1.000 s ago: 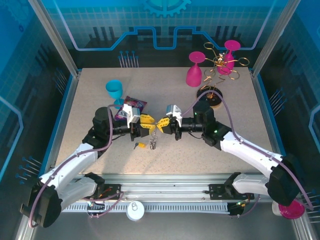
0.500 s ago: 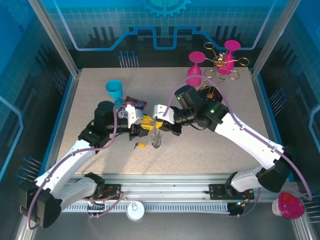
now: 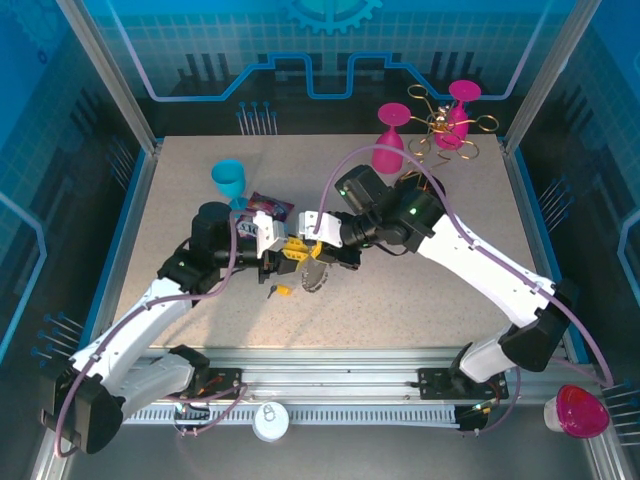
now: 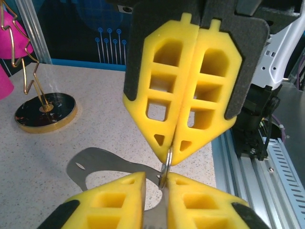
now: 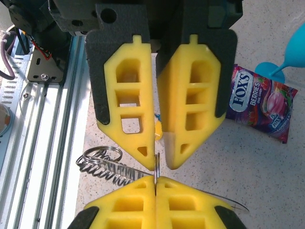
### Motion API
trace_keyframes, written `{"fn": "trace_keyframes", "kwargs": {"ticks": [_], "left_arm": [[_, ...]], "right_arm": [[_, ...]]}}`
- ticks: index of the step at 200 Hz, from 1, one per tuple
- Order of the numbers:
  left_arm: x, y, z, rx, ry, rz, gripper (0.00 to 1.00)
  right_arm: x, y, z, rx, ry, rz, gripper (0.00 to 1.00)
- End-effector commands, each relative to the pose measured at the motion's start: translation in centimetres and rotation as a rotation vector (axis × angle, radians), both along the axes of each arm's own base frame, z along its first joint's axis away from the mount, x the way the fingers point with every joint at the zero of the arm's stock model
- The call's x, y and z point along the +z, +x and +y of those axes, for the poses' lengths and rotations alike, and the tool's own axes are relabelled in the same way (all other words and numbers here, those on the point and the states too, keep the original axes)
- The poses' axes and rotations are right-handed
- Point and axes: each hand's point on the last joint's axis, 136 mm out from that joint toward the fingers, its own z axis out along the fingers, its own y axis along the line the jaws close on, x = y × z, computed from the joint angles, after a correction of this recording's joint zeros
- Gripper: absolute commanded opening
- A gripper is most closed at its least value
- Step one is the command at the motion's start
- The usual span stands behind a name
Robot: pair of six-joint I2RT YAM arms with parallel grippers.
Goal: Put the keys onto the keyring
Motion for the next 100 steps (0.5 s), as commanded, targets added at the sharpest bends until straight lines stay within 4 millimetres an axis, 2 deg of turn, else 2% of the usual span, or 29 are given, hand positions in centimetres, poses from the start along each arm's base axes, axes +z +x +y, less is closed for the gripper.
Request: {"fn": "trace_keyframes", "kwargs": {"ticks": [1,25,61,100], "left_arm": [[1.3,-0.4,-0.3,-0.038,-0.015,-0.04,0.13],[1.4,-0.5,-0.3,-0.046,-0.023,-0.042,0.1],[1.8,-0.5,-0.5,-0.052,-0.046,-0.053,0.11],[1.8,-0.6,-0.5,-0.058,-0.047,-0.063,0.0]], "right_arm": [[0.7,-1.0,0.6,0.044,-0.004,-0.001,0.0],[0.9,-1.2,1.0,0.047,0.011,0.009,0.0],[1.2,-1.2,1.6,0.037,0.049,0.034,0.0],[1.4,-1.3,1.8,0.023,0.09,0.046,0.0]]}}
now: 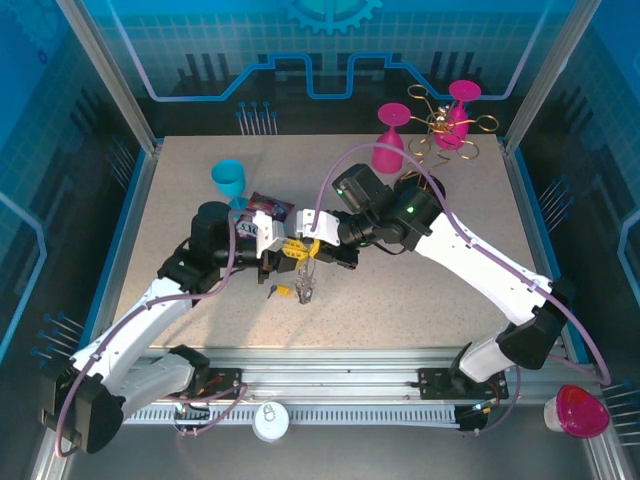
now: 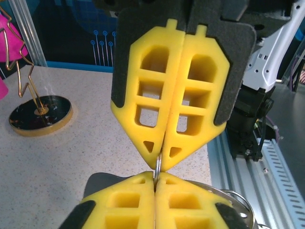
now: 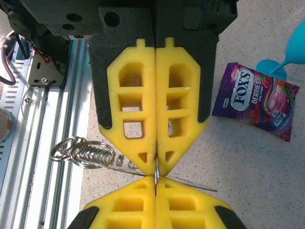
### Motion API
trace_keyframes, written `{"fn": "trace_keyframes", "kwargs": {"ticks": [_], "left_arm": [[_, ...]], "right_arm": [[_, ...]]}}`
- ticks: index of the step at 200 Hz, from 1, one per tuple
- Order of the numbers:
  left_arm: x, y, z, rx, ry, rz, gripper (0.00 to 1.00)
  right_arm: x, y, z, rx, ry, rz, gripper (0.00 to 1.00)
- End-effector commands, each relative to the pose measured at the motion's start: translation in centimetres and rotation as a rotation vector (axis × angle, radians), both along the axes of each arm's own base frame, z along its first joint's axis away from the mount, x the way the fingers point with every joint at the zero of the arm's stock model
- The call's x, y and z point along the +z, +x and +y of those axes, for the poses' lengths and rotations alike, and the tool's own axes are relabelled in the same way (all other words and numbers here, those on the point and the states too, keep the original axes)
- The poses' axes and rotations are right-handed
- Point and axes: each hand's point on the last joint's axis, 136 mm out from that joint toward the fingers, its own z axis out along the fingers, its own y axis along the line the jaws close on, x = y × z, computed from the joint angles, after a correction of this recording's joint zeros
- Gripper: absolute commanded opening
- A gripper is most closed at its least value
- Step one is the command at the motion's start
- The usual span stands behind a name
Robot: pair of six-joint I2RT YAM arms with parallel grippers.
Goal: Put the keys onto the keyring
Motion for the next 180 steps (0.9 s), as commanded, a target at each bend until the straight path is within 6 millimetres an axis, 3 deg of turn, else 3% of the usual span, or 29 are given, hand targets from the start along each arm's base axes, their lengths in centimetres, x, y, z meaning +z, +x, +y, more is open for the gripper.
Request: {"fn": "trace_keyframes", "kwargs": {"ticks": [1,17,38,45,90,180], "left_arm": [[1.5,-0.3,-0.4,-0.038,-0.034,-0.066,0.0],[1.6,-0.3,-0.4,-0.034,-0.041,-0.075,0.0],[1.8,-0.4,-0.3,-0.024,-0.064,-0.097,0.0],[2.0,-0.4,-0.2,-0.018,-0.075,-0.102,0.0],[2.7,-0.4,-0.3,-0.009,-0.153,-0.101,0.0],[3.1,-0.9,-0.4,-0.034,-0.192,-0.085,0.0]], "right_arm": [[1.3,-1.4,1.4,0.042,0.086,0.024,0.0],[1.7,-1.1,1.0,0.002,0.139,0.029,0.0],[2.7,-0.2,-0.2,-0.079,0.277,0.011,0.26],[2.8,0.1,-0.6,-0.102,0.331,0.014,0.3],[2.9,0.1,-2.7,-0.14,0.597,-0.042,0.3],[2.5,-0.1,-0.8,-0.076,0.621,-0.004,0.25]]}}
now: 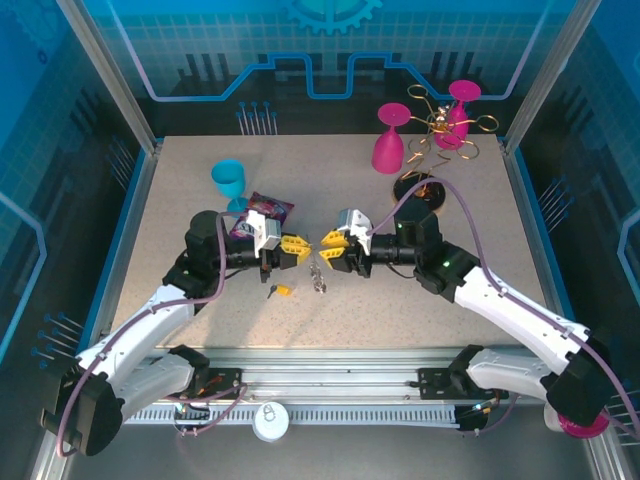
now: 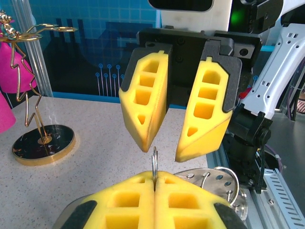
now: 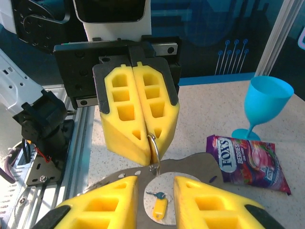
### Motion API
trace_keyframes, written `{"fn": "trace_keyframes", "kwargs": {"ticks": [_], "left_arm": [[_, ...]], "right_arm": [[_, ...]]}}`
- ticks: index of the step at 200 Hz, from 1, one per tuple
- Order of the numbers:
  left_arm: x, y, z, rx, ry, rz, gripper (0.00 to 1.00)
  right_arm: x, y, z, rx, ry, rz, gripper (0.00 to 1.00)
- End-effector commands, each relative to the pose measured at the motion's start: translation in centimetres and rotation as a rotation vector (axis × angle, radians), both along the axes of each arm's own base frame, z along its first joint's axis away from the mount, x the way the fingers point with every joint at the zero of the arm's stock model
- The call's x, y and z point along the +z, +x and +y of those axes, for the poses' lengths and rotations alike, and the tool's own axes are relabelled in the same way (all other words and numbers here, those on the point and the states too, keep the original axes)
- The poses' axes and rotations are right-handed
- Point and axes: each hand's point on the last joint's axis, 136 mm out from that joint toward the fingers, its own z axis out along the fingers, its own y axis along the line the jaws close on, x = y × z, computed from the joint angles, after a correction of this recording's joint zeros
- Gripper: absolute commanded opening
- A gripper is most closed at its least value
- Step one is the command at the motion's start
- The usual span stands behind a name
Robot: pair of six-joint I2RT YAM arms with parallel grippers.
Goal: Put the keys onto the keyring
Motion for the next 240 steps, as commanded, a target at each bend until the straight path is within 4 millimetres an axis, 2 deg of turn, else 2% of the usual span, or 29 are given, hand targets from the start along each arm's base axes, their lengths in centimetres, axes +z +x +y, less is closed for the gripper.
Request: {"fn": "trace_keyframes", "kwargs": {"ticks": [1,44,111,142,155,164,184,240], "left_arm": [[1.3,-1.0,-0.1,-0.04,-0.041,-0.048,0.0],[1.3,-1.2,-0.1,-0.046,-0.043,-0.044,0.0],[1.0,-1.3,-0.1,-0.052,-0.039,-0.042,0.0],[1.1,-1.3,-0.2,-0.055,-0.04,-0.041,0.0],[1.1,-1.1,-0.1,-0.047,-0.036,-0.04,0.0],[0.9,-1.0,-0.1,-0.04,-0.026,-0.042,0.06],[0.2,-1.2,0.0,-0.044,0.036,-0.04,0.11],[-0.8,-1.4,0.1,-0.075,0.142,-0.047,0.12]], "right_arm": [[1.2,-0.3,1.0,0.044,0.043,-0.021,0.25],[1.5,-0.1,1.7,0.056,0.052,-0.03,0.19],[1.8,0.0,1.7,0.056,0.064,-0.035,0.16],[1.8,-0.1,1.9,0.073,0.058,-0.027,0.0],[1.7,-0.1,1.9,0.079,0.045,-0.025,0.0],[1.7,-0.2,1.9,0.083,0.03,-0.028,0.0],[1.5,-0.4,1.9,0.103,-0.027,-0.03,0.0],[0.7,-1.8,3.1,0.208,-0.194,-0.03,0.0]]}}
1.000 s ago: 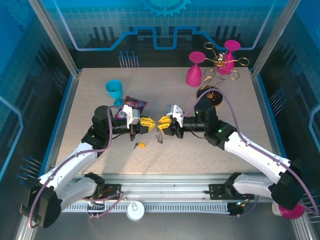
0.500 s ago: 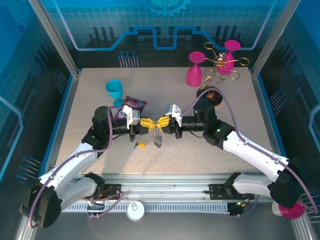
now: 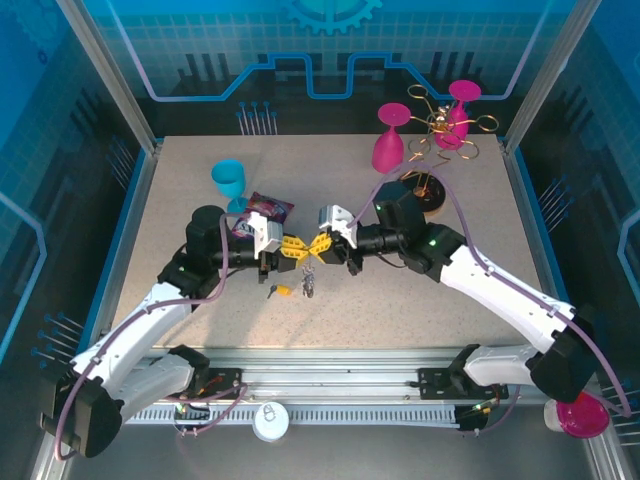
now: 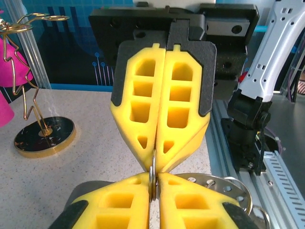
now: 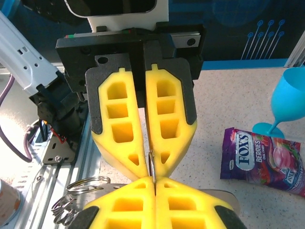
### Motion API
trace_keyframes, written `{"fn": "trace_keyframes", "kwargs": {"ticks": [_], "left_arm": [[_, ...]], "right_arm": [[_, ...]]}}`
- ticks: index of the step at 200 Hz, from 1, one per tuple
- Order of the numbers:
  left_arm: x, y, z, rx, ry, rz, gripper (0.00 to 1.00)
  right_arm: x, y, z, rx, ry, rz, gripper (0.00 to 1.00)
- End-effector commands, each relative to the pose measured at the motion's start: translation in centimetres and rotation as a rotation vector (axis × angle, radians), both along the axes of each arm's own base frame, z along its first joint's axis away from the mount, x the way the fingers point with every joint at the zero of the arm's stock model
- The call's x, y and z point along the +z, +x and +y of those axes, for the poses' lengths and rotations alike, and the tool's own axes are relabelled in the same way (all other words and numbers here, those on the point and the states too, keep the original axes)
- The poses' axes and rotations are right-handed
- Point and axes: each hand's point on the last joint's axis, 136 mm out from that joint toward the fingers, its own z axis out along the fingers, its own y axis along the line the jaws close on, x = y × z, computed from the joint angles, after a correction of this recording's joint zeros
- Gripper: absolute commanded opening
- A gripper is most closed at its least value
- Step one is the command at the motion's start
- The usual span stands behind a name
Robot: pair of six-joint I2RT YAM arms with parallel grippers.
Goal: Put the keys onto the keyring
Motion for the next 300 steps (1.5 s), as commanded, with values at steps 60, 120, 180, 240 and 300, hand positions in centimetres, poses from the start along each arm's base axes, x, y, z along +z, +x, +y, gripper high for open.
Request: {"fn": "trace_keyframes", "kwargs": {"ticks": [60,120,180,240,300], "left_arm": [[-0.7,-1.0,0.1,-0.068,0.117,-0.077,0.0],[-1.1,-0.4,0.6,-0.005,0.142,-0.123,0.0],[-1.1,3.2,2.1,0.272,0.121,-0.016,0.0],[-1.1,6.0,5.1,0.559,0.098,0.188,0.0],[-1.2,9.0,11.9,1.002,0.06,0.244,0.0]], "right_arm": [[0.9,-1.5,1.4,0.108,-0.093,-0.064,0.04],[-1.1,2.1,-2.7,-0.176,-0.089,-0.156,0.34],[-4.3,7.1,-7.7,-0.741,-0.08,0.067,0.26],[-12.3,5.7,-5.8,-0.947,-0.197,0.386,0.21],[-18.1,3.9,2.0,-0.882,-0.333,0.678,0.26]]}}
